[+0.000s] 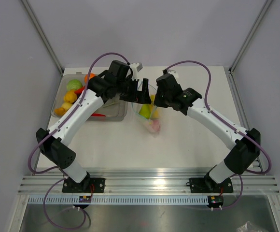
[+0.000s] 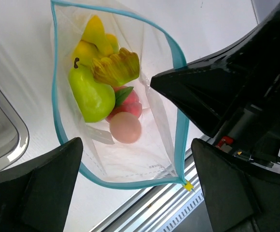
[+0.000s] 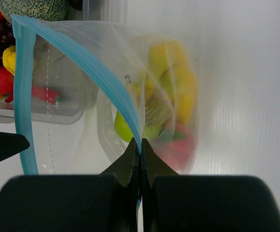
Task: Place the food in the zip-top bag and seal the zipper
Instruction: Place the fake fruit in the zipper food storage bag, then pick up the fake fruit from the bin.
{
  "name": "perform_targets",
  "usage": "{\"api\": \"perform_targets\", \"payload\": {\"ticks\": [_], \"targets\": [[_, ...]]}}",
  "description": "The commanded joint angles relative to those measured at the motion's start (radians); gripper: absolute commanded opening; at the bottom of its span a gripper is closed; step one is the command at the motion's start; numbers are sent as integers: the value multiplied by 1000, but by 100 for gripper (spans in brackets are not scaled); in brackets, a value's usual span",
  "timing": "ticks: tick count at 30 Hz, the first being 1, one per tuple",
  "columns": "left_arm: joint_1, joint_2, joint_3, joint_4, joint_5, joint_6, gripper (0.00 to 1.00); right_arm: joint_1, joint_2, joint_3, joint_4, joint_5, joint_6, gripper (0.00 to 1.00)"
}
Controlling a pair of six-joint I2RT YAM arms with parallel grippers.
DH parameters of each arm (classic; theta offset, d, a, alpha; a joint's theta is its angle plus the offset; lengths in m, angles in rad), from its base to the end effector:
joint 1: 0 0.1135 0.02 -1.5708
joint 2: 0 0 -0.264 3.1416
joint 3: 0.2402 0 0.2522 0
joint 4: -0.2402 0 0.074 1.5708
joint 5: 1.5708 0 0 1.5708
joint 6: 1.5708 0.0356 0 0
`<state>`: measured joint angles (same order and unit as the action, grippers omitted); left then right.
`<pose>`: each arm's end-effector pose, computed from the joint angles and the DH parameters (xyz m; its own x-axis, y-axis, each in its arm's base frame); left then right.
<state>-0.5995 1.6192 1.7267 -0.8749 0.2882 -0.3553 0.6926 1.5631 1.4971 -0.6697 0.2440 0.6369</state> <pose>0.2814 -0.2045 0.3881 -0.7843 0.1321 -0.6061 0.4661 0.7702 -0.4354 0.2724 0.2148 0.3484 -0.7017 0.1676 -0.6924 -0.0802 0.9472 0.3106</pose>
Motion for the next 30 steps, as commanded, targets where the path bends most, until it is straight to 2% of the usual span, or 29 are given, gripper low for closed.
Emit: {"api": "perform_targets", "payload": {"ticks": [1,4,7,9,10,11,13,14,15,16,19,22,25,26,30], "targets": [[-3,-53,50,30,35,3,95,-5,-34,3,27,15,0,0],[16,-90,51,11,20,1,85,-4,-43,-4,36,20,-3,0],[114,-136,27,17,23,-30,77,-5,-48,-14,45,20,-3,0],[243,-172,-47,42,34,-81,73,-5,-51,-24,58,14,-2,0],[288,-183,-76,57,26,-120,73,-4,-54,-28,59,5,0,0],[381,-188,-116,66,16,-164,76,-5,-54,-32,65,0,0,0],[440,-196,-232,102,6,-227,87,-5,-60,-37,71,-3,-2,0],[472,-190,-258,100,-79,-238,87,-5,-61,-38,76,-2,-2,0],[483,-182,-278,97,-122,-243,88,-5,-66,-44,79,-2,-3,0],[489,-156,-309,93,-223,-243,88,-4,-69,-47,82,-5,-2,0],[504,-75,-316,73,-340,-235,84,-4,-72,-54,90,-11,-3,0],[504,-1,-291,67,-595,-177,83,-5,-74,-58,96,-12,-5,0],[501,129,-215,50,-629,-29,86,-5,-74,-61,94,0,6,1],[500,212,-181,27,-647,-7,86,-5,-72,-61,93,0,9,1],[501,301,-139,59,-690,45,88,-5,-71,-64,94,-2,17,1]]}}
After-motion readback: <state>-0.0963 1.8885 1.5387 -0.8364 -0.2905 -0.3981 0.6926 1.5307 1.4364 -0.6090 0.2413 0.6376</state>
